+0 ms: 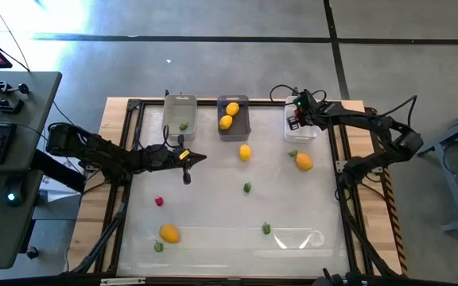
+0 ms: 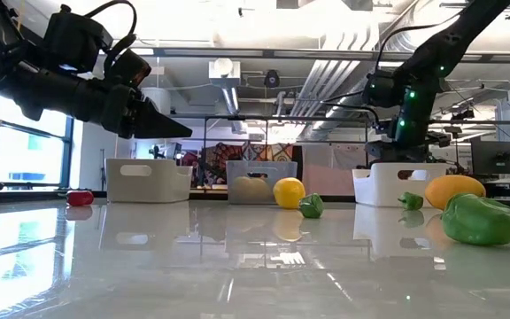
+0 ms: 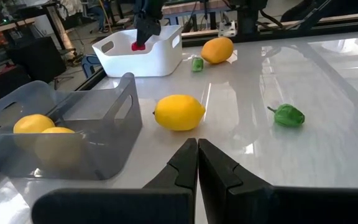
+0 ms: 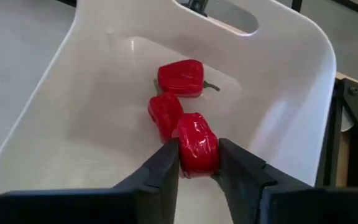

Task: Sort produce into baskets
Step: Put the top right red bell pepper into the white bin, then put the top right green bell pepper into the gray bin

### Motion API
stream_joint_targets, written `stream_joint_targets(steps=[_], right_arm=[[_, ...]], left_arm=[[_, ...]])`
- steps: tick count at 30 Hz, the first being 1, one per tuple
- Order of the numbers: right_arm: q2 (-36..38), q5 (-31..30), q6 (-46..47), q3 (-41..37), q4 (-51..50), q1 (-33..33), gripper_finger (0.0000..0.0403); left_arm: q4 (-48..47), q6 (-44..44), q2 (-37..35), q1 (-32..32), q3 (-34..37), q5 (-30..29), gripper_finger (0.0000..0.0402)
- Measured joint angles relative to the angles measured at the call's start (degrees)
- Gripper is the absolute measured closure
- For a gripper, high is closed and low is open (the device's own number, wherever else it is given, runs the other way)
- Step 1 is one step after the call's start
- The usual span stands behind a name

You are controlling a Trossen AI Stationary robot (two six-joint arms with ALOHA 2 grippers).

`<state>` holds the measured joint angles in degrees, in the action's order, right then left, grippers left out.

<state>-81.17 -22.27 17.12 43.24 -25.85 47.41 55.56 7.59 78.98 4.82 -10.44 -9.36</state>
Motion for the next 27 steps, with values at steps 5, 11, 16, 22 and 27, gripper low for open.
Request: stream_joint_targets(steps=[5, 11, 16, 22, 27], right_arm=[[0.02, -1.65, -0.02, 0.18, 0.01, -0.01, 0.0268], [0.07, -2.83, -0.52, 3.48, -3.63, -0.51, 0.0241], [0.2, -3.92, -0.48, 7.86, -11.59, -4.48, 0.0238], [2.79, -4.21, -0.55, 10.47, -16.13, -14.12, 0.0238], [4.59, -1.64, -1.66, 10.71, -17.55, -22.01, 0.0238]], left_arm=[[-0.01, 0.03, 0.0, 0.0, 0.0, 0.0, 0.0401], [-0.03, 0.07, 0.0, 0.0, 0.0, 0.0, 0.0401], [-0.03, 0.11, 0.0, 0.0, 0.0, 0.0, 0.0401], [-0.03, 0.09, 0.0, 0.0, 0.0, 0.0, 0.0401], [-0.06, -0.34, 0.0, 0.0, 0.0, 0.0, 0.0401]])
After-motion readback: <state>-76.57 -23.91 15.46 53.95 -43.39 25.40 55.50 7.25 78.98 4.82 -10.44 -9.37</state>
